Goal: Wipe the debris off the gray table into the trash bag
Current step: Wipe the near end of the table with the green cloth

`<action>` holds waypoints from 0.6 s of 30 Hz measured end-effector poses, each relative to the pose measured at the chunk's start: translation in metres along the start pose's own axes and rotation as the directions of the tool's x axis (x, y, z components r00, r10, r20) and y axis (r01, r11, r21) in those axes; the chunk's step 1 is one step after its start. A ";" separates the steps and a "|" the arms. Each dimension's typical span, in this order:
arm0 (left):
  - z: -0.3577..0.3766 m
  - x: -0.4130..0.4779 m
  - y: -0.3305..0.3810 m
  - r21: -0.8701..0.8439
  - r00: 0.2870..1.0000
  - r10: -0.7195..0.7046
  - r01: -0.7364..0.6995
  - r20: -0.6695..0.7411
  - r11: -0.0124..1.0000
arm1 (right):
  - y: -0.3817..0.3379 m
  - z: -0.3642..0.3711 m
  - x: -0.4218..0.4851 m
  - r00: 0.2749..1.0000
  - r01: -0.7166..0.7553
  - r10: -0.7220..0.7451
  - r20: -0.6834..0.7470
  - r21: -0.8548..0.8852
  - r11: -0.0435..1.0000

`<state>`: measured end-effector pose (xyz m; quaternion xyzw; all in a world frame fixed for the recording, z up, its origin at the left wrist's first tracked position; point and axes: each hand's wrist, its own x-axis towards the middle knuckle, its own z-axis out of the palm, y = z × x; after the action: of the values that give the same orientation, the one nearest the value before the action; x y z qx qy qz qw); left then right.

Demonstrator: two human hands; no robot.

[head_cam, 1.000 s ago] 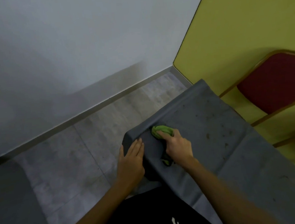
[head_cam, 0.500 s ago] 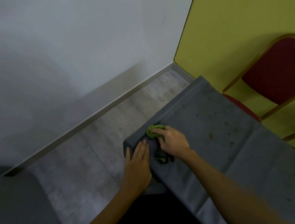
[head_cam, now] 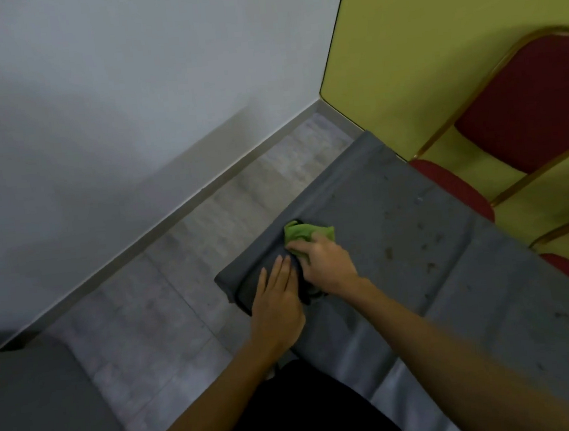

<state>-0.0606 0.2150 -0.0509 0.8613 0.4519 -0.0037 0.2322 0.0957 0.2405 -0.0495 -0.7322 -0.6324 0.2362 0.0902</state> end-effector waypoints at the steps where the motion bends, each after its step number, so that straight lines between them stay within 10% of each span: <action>1: 0.002 0.001 -0.002 0.004 1.000 0.013 -0.013 0.012 1.000 | 0.005 -0.003 0.000 1.000 -0.004 0.004 0.001 -0.040 0.999; 9: 0.006 -0.001 -0.017 -0.012 0.990 0.112 -0.113 -0.085 0.993 | 0.101 -0.069 0.059 0.935 -0.329 0.315 -0.164 -0.067 0.942; 18: 0.014 -0.002 -0.015 0.035 0.996 0.080 -0.079 -0.029 0.996 | 0.028 -0.004 0.006 0.999 -0.020 0.022 0.046 -0.048 0.999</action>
<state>-0.0707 0.2151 -0.0692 0.8823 0.4208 0.0111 0.2105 0.1231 0.2422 -0.0597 -0.7351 -0.6319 0.2391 0.0555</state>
